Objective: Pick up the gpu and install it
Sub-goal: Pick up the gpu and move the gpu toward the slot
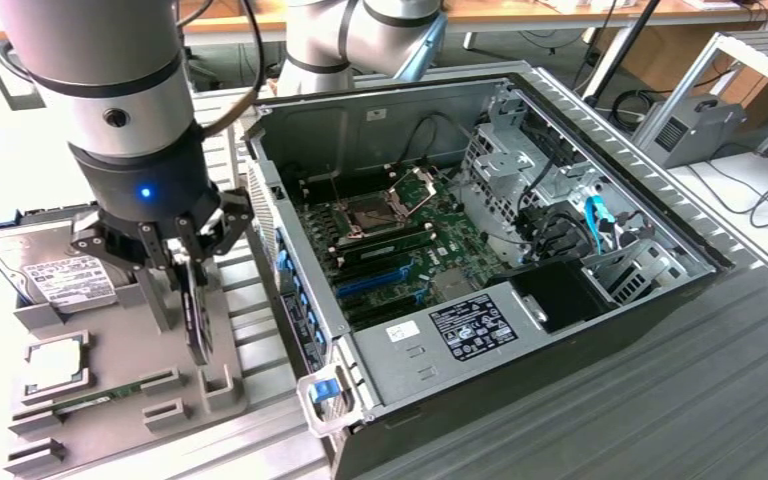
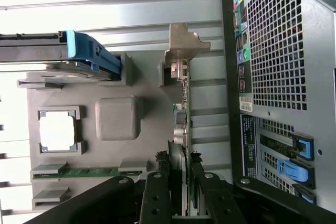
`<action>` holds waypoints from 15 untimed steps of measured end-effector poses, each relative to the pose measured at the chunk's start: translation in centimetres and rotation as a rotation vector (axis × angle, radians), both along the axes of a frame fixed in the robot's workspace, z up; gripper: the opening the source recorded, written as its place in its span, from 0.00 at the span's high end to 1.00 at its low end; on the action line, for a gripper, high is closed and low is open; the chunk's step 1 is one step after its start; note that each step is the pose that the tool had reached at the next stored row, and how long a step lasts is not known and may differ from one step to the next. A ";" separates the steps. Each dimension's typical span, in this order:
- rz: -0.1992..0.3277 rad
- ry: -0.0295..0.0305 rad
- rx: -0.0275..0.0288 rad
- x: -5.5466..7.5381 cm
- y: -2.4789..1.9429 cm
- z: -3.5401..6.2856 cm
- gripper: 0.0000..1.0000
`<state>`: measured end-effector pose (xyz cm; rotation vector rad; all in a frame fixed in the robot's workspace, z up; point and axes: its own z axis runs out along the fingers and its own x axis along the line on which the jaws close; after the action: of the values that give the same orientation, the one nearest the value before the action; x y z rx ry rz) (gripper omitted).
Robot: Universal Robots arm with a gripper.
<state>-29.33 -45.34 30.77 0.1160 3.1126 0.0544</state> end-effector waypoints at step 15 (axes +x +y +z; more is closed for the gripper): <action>0.000 0.0000 0.0000 0.0 0.00 1.04 0.74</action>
<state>-29.33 -45.34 31.81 0.1160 3.1125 0.0545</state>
